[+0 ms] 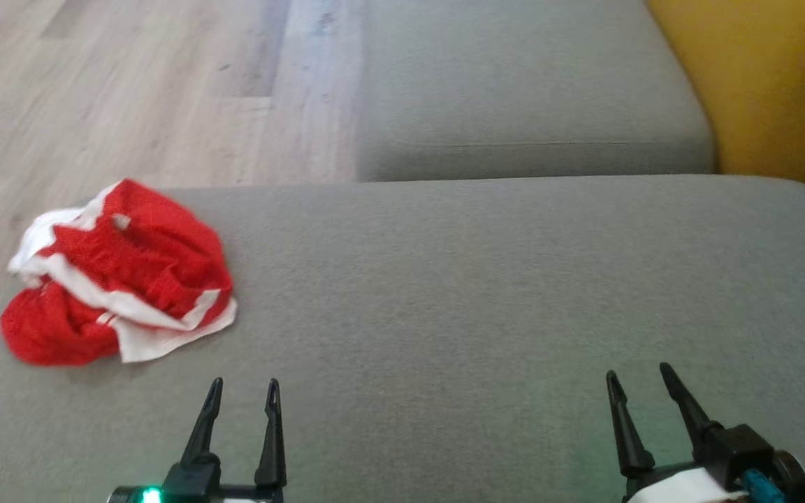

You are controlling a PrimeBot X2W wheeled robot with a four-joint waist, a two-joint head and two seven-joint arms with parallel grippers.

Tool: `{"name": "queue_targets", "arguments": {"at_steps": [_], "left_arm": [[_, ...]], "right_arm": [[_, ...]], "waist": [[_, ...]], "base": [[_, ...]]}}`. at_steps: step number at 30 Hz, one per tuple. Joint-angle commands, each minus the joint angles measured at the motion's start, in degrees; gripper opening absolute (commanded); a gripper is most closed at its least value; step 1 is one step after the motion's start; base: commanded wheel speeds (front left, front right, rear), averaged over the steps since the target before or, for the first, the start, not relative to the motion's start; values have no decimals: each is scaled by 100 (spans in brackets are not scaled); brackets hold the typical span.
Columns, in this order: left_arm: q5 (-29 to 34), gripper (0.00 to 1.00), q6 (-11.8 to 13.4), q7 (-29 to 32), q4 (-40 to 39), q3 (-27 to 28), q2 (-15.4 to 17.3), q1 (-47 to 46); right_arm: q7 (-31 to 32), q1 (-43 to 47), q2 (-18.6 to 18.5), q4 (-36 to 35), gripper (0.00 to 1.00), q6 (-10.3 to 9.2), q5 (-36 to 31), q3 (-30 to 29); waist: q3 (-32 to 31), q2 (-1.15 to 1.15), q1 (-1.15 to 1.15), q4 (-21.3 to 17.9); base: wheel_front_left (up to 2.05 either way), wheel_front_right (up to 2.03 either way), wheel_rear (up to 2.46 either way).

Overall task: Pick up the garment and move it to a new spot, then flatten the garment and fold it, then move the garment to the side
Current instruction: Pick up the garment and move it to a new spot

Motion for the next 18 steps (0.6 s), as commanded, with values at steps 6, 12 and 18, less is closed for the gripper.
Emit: {"name": "queue_targets", "arguments": {"at_steps": [6, 12, 18], "left_arm": [[132, 100, 56, -56, -211, 352, -8, -228], [215, 100, 131, -56, -338, 546, -8, -201], [313, 100, 32, -56, -473, 661, 20, -182]], "right_arm": [[-69, -319, -59, -287, 100, 43, 63, 93], [-69, -359, -59, -310, 100, 43, 134, 85], [-69, -416, -59, -280, 100, 43, 139, -4]], "waist": [[198, 0, 0, 849], [263, 0, 0, 1530], [334, 0, 0, 1954]], "base": [[0, 0, 0], [0, 0, 0], [0, 0, 0]]}}
